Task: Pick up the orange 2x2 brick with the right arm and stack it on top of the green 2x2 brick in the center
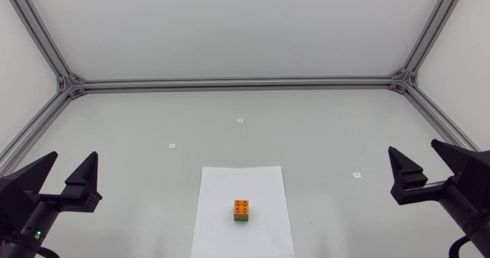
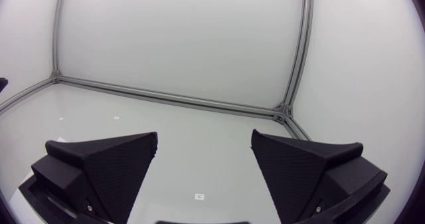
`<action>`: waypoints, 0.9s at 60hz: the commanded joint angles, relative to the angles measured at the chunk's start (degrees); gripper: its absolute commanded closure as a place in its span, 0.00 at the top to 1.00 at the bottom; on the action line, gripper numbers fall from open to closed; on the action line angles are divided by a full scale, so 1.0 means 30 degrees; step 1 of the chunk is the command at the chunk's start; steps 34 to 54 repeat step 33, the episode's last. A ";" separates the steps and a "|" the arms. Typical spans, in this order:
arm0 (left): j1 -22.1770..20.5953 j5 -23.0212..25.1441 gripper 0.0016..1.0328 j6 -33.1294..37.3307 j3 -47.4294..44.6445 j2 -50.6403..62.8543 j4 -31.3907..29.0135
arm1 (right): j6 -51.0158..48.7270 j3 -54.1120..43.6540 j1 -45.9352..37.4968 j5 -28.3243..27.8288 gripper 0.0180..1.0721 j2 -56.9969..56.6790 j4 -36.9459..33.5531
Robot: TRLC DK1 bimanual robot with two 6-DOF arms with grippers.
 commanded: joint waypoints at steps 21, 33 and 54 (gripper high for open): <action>0.0141 0.0084 0.96 0.0243 -0.0783 -0.0151 -0.0281 | 0.2685 -0.3850 0.0703 0.1067 0.95 -0.2656 0.3792; 0.0141 0.0084 0.96 0.0243 -0.0783 -0.0151 -0.0281 | 0.2685 -0.3850 0.0703 0.1067 0.95 -0.2656 0.3792; 0.0141 0.0084 0.96 0.0243 -0.0783 -0.0151 -0.0281 | 0.2685 -0.3850 0.0703 0.1067 0.95 -0.2656 0.3792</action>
